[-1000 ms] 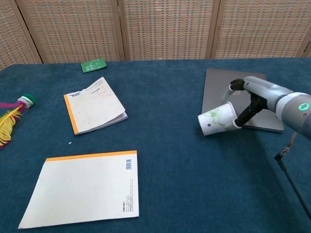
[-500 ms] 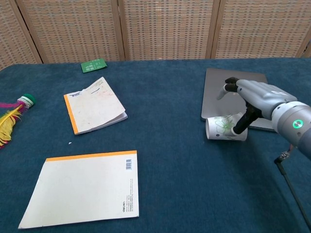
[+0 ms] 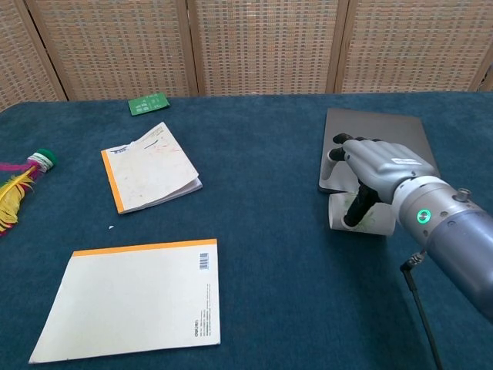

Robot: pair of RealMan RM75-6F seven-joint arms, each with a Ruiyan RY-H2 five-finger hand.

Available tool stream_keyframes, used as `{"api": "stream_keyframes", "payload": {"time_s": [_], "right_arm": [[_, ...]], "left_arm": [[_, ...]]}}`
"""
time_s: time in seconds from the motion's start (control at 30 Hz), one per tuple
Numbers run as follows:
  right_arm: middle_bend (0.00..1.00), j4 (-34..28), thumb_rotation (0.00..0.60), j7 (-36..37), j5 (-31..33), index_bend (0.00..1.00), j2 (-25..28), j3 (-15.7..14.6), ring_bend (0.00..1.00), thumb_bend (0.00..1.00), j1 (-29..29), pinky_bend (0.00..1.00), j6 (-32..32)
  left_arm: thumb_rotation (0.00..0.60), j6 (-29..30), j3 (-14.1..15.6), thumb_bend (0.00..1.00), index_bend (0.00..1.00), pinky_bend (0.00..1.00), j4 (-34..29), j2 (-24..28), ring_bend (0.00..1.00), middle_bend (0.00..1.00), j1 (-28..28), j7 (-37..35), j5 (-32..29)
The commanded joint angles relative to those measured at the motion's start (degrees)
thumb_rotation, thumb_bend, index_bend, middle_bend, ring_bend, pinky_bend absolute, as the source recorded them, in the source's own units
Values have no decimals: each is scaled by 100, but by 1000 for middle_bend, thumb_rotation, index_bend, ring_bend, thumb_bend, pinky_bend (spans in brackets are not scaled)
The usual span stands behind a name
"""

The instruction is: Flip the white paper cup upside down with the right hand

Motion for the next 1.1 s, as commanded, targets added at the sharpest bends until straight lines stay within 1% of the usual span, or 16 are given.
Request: {"api": "stream_keyframes", "payload": {"time_s": [0.03, 0.4, 0.9, 1.1], "right_arm": [[0, 57, 600, -288, 15, 379, -126, 33, 0, 275, 52, 14, 129], [0, 50, 600, -1122, 216, 398, -315, 10, 0, 274, 117, 14, 304], [7, 56, 600, -1838, 463, 415, -447, 97, 0, 271, 188, 25, 469], [52, 37, 600, -1968, 502, 487, -417, 117, 0, 272, 178, 38, 515]], "left_arm": [[600, 1, 2, 157, 0, 0, -5, 1, 0, 0, 2, 3, -2], [600, -5, 18, 157, 0, 0, -28, 22, 0, 0, 2, -4, 18], [600, -9, 27, 158, 0, 0, -30, 45, 0, 0, -4, -73, 42], [600, -69, 75, 158, 0, 0, -69, 83, 0, 0, -21, -175, 82]]}}
